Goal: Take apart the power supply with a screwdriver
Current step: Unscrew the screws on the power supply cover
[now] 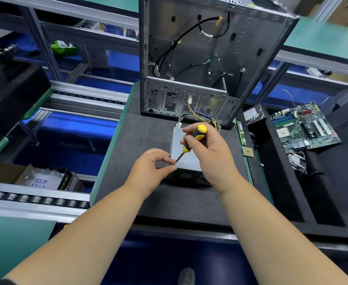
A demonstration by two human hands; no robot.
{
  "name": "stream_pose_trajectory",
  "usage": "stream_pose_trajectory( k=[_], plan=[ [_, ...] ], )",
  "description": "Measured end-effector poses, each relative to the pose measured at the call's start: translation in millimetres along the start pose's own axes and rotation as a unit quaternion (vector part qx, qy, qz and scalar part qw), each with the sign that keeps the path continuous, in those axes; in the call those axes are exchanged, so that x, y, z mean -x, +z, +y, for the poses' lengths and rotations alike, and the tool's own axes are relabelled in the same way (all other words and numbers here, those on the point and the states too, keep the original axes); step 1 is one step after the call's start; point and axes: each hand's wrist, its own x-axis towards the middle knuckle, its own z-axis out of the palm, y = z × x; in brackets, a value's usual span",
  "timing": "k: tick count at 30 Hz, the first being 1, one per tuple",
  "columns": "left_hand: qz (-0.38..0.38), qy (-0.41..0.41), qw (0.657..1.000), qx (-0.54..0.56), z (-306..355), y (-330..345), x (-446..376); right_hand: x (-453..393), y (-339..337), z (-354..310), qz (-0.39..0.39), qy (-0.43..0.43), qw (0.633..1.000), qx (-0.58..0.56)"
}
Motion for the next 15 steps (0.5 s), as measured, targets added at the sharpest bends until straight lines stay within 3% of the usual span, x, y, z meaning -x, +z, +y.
stream_pose_trajectory(
  k=[4, 8, 12, 15],
  plan=[
    [0.009, 0.019, 1.000, -0.007, -1, 0, -1, -4, 2, 0, -0.015, 0.012, 0.999, 0.029],
    [0.001, 0.070, 0.994, -0.081, 1, -2, -4, -9, -1, -6, -0.039, -0.013, 0.995, 0.088],
    [-0.042, 0.110, 0.986, -0.119, 1, -3, -9, -14, 4, -6, -0.069, 0.037, 0.997, -0.022],
    [-0.050, 0.088, 0.989, -0.105, 1, -3, -11, -18, 10, -4, -0.058, 0.056, 0.991, -0.108]
  ],
)
